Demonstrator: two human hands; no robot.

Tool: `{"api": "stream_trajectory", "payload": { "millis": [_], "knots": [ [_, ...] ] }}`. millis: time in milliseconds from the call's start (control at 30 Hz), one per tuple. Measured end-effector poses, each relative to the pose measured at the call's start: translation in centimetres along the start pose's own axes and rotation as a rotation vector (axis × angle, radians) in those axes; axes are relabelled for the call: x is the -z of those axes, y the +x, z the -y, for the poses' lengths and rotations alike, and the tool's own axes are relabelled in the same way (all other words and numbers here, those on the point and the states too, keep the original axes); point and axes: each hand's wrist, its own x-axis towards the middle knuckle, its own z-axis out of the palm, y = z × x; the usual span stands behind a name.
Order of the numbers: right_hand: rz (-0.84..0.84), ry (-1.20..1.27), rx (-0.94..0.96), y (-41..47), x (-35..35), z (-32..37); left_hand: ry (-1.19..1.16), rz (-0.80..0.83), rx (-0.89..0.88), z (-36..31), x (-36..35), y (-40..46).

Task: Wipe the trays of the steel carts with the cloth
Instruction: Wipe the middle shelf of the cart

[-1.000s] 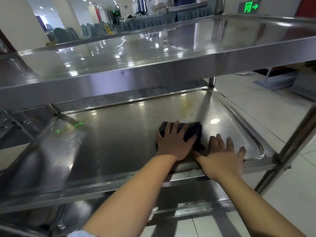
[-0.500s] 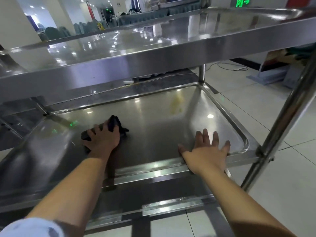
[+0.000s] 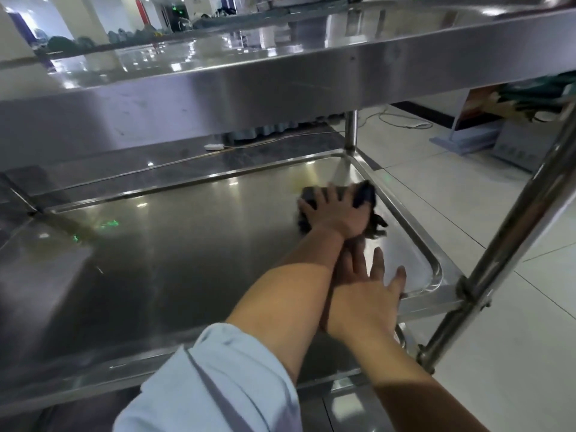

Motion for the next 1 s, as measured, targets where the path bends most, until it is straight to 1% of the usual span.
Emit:
{"api": "stream_trajectory", "payload": {
  "millis": [67,133,267,367,433,500,567,733,800,867,933,1000],
  "knots": [
    [-0.005,0.003,0.005,-0.1,0.1,0.0,0.036,0.054,-0.151,-1.6,-0.6,-0.2],
    [-0.013,0.02,-0.005,-0.2,0.3,0.2,0.061,0.072,-0.233,-1.7,-0.8,-0.2],
    [-0.034,0.061,-0.031,0.1,0.2,0.5,0.072,0.046,-0.298,-0.5,-0.5,0.1],
    [-0.042,0.073,-0.033,0.2,0.1,0.7,0.069,0.033,-0.276,0.5,0.1,0.7],
    [-0.049,0.092,-0.034,0.2,0.1,0.7,0.047,0.018,-0.221,2.1,0.8,1.0],
    [-0.048,0.113,-0.034,0.1,0.1,0.7,0.031,-0.024,-0.127,5.5,1.5,1.1],
    [-0.046,0.113,-0.036,0.0,0.3,0.6,0.037,-0.058,-0.022,10.4,2.3,0.7],
    [-0.053,0.123,-0.042,-0.2,0.4,0.6,0.09,-0.15,0.293,26.2,4.2,-2.1],
    [-0.064,0.136,-0.045,-0.4,0.4,0.8,0.089,-0.181,0.42,29.7,4.7,-4.4],
    [-0.064,0.14,-0.053,-0.5,0.3,1.0,0.077,-0.168,0.484,30.1,4.8,-5.5],
    [-0.078,0.153,-0.054,-0.6,0.1,1.3,0.028,-0.162,0.575,28.5,4.6,-5.4],
    [-0.182,0.211,-0.024,-0.7,-0.2,1.2,-0.034,-0.142,0.649,26.1,4.8,-4.6]
  ]
}}
